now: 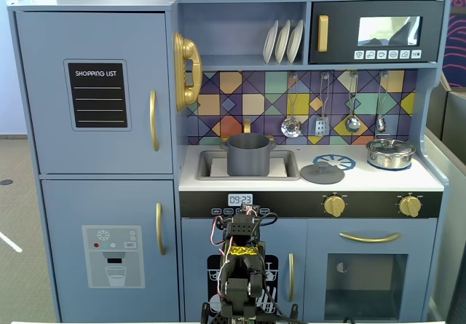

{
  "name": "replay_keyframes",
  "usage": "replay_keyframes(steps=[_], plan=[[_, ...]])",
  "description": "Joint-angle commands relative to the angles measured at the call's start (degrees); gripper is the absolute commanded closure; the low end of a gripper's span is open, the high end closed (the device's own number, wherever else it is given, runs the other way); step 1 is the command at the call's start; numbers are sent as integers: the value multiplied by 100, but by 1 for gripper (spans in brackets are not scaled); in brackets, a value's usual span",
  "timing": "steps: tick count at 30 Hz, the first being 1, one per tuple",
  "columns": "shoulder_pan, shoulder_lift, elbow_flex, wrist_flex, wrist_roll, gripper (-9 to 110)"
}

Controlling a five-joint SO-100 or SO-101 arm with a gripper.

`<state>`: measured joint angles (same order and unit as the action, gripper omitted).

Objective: Pick up the lid from the counter and put it on the gray recipient

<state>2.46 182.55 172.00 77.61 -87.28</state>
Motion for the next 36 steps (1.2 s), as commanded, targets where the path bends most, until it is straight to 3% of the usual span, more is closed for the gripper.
replay_keyframes(steps=[1,12,24,32,36], plan=[[598,-44,-9,1002,70,101],[580,-44,-9,817,264,101],[1670,-35,-1679,-3357,-782,102],[2452,-396,-2443,-3753,-879,102],[2760,-1090,-2593,-5150,-703,102]])
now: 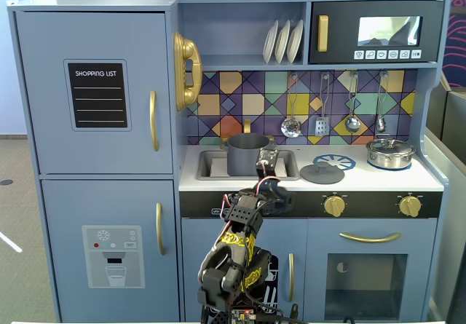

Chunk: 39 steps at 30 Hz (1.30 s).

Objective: Pick up the lid from the counter and put it on the gray recipient

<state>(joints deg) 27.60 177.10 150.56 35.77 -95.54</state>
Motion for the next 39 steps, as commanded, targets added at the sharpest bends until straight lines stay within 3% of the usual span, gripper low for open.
replay_keyframes(steps=[1,5,16,17,20,23,39], plan=[[334,-765,-413,-1521,237,102],[589,-1670,-352,-3164,360,102],[624,-2487,-650,-3472,290,102],[606,-2602,-756,-3480,325,99],[633,-2918,-1020,-3639,606,79],[721,-3217,-1257,-3665,694,69],[835,-5142,-1925,-5080,431,73]])
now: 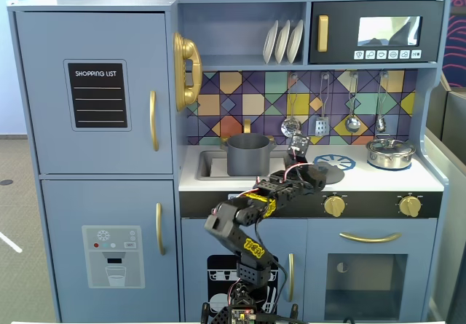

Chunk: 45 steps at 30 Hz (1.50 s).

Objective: Pick up the lid from the counter and put it on the gray recipient

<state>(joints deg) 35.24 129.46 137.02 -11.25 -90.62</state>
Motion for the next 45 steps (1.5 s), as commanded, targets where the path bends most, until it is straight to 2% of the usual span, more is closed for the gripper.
replay_keyframes(steps=[1,21,23,26,27,37,45], plan=[[62,-545,-677,-422,-79,74],[-158,-2593,-2048,-932,-334,78],[-193,-2689,-2101,-984,-334,82],[-237,-2769,-2074,-1037,-439,99],[-237,-2769,-2065,-1046,-404,102],[-185,-2443,-2118,-1011,-369,102],[-229,-1670,-2892,0,-272,102]])
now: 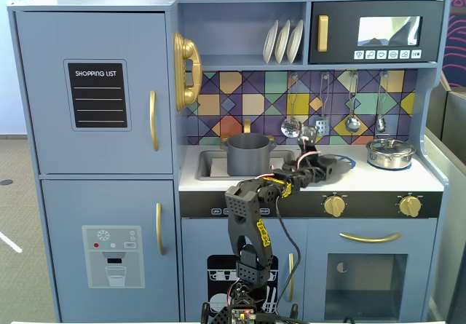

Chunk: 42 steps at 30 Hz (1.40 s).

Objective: Pick up the lid from the counter and put it on the gray recipient

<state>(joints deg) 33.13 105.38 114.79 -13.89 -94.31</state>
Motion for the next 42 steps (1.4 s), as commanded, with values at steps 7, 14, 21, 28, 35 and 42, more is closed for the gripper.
replay_keyframes(steps=[7,14,21,28,35,42], plan=[[-501,1503,-1380,1415,334,102],[-1477,1916,-1696,2312,439,102],[-2452,1898,-1749,2408,316,102],[-2812,1723,-1591,2391,299,102],[-3041,1705,-1292,2382,264,102],[-3067,1635,-1143,2320,229,102]])
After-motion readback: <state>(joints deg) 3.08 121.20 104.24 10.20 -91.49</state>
